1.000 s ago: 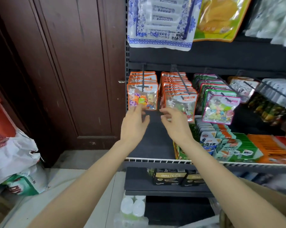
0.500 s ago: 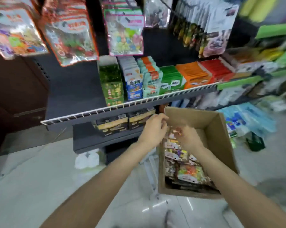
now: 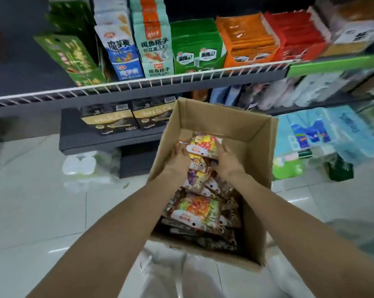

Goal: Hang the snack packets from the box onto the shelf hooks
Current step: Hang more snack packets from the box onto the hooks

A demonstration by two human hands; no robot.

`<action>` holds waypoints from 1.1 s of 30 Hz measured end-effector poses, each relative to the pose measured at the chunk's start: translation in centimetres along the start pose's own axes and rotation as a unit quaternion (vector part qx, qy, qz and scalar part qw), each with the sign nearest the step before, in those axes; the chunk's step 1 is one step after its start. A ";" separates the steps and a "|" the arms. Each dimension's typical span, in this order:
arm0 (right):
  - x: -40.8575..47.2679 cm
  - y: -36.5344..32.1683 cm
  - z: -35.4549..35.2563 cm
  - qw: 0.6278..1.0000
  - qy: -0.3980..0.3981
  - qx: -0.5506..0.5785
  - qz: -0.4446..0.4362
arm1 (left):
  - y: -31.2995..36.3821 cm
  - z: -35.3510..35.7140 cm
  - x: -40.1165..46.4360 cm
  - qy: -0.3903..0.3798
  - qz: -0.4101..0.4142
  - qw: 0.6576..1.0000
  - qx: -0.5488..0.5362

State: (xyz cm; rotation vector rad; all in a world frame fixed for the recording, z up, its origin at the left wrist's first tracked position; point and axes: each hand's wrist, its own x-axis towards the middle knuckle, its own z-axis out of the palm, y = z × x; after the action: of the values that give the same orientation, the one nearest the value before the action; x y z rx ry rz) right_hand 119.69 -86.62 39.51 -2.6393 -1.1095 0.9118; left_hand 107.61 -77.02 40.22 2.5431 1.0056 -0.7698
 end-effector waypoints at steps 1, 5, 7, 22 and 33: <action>0.6 0.0 0.0 1.000 -0.012 -0.023 -0.001 | 0.4 -0.6 -0.2 0.010 0.001 1.000 0.006; 1.6 -0.3 -0.1 0.993 0.024 -0.110 -0.019 | 1.5 -1.9 -0.9 0.020 0.042 0.998 0.044; 1.5 -0.3 -0.6 0.986 0.056 -0.154 -0.037 | 1.6 -2.4 -1.3 0.031 0.050 0.994 0.097; -3.6 -3.7 -11.1 0.946 0.250 0.136 -0.157 | -1.4 -12.8 -5.6 0.286 0.055 0.933 -0.213; -10.0 -18.2 -16.5 0.892 0.253 0.185 -0.326 | -10.9 -21.3 -14.2 0.394 0.067 0.897 -0.188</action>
State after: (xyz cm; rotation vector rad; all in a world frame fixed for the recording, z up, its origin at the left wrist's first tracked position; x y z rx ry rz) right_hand 112.81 -78.72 63.87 -1.8217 -1.3597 0.2359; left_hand 99.13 -67.28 64.94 2.5281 1.0278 0.5207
